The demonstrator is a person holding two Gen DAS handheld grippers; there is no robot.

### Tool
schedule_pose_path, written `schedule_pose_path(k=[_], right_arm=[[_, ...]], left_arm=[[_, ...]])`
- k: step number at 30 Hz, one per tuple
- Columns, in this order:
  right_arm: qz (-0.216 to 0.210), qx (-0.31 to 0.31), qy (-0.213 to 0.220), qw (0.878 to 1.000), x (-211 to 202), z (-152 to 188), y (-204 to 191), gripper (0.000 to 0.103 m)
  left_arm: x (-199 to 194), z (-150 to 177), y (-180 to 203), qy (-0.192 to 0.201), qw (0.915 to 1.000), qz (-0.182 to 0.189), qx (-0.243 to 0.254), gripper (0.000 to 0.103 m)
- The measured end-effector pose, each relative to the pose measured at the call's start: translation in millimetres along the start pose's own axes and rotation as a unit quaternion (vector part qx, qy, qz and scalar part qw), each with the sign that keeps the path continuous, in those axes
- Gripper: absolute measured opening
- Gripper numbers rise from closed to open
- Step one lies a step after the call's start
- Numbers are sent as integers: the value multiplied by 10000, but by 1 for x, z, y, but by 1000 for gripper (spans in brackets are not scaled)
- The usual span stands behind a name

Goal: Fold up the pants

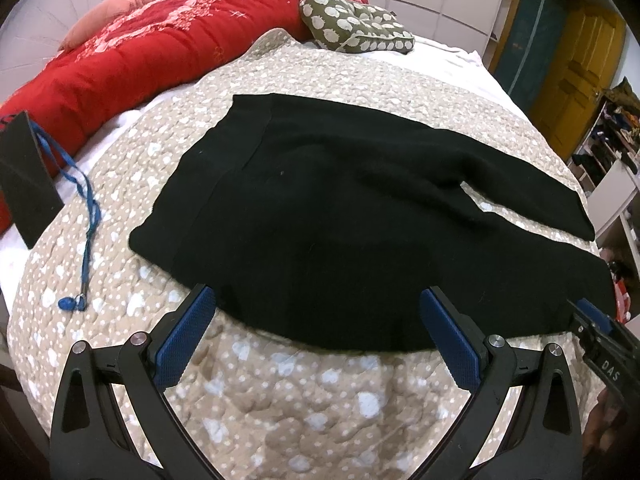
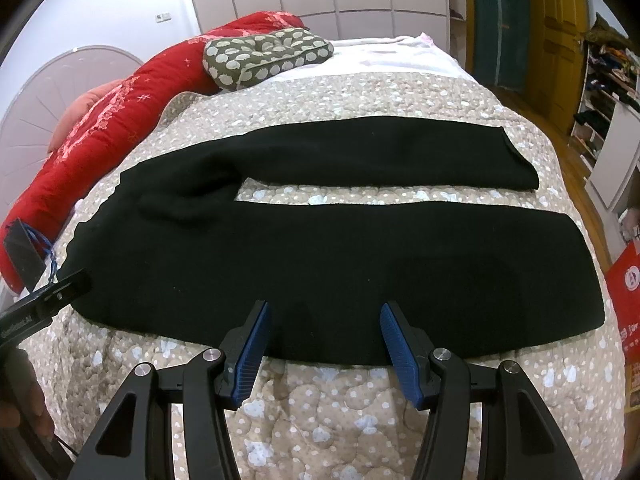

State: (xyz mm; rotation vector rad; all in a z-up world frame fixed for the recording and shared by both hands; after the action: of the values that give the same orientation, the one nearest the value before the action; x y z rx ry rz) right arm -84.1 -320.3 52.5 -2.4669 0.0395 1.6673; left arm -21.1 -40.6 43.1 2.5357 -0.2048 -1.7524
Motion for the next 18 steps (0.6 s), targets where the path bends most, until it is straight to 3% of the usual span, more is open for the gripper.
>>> schedule_pose_path(k=[5, 8, 11, 15, 18], right_arm=[[-28, -9, 21, 10000, -4, 2, 5, 55], [54, -43, 41, 10000, -8, 9, 15, 55], [177, 203, 50, 9996, -13, 19, 40, 55], [-93, 669, 27, 9977, -22, 34, 79, 55], [-216, 953, -48, 9952, -19, 40, 103, 55]], left_arm=[[-10, 9, -30, 82, 9991, 169, -375, 102], [-12, 12, -52, 91, 9958, 456, -787, 102], [-8, 13, -69, 107, 9895, 789, -1208, 102], [7, 10, -80, 17, 9800, 1121, -1642, 102], [24, 1, -78, -143, 9770, 1173, -1773, 102]])
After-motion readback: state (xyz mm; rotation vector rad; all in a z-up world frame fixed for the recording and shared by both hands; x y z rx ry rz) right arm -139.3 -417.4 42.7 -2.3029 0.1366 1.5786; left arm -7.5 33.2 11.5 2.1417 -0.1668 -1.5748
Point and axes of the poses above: each gripper's, at about its wrist camera, not at the fingertips, and x roughly the way its jaws point, y to its right, z to its underside, the point moved 3 cm from there along x, roughly the way its jaws point, and after that the axes turned 15 degrees about -y, right-handed, at the moved point
